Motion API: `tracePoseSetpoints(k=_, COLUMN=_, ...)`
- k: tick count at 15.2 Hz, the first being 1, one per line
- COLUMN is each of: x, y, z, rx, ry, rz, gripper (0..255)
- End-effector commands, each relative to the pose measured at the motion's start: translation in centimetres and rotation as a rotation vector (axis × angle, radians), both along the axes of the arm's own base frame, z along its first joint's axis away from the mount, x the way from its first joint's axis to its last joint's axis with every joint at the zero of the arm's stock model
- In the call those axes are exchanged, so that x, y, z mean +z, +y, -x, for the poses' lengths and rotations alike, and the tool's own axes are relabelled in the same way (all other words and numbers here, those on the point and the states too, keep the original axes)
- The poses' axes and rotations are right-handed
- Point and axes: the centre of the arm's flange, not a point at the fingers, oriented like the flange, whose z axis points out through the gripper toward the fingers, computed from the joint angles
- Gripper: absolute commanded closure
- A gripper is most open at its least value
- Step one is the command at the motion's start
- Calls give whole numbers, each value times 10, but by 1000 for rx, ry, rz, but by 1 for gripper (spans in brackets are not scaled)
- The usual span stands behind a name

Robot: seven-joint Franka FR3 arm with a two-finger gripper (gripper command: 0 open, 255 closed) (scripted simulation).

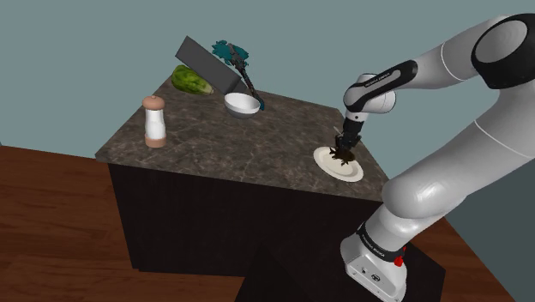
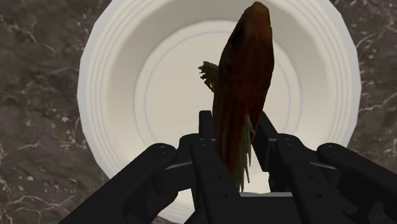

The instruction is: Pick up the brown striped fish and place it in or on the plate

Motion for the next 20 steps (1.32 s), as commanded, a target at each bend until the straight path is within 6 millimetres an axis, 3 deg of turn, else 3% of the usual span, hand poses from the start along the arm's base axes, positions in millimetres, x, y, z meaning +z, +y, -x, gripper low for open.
tracePoseSetpoints(k=1, x=-3, y=0, z=0, rx=1, ry=-2, rz=1, gripper=255)
tracePoseSetpoints(k=5, x=-3, y=0, z=0, rx=1, ry=-2, rz=1, gripper=255)
tracePoseSetpoints(k=6, x=-2, y=0, z=-1, rx=1, ry=-2, rz=1, gripper=0)
tracePoseSetpoints(k=11, x=-3, y=0, z=0, rx=1, ry=-2, rz=1, gripper=0)
tracePoseSetpoints(k=15, x=47, y=-2, z=-10, rx=1, ry=-2, rz=1, gripper=0)
tracePoseSetpoints(k=20, x=47, y=-2, z=-10, rx=1, ry=-2, rz=1, gripper=0)
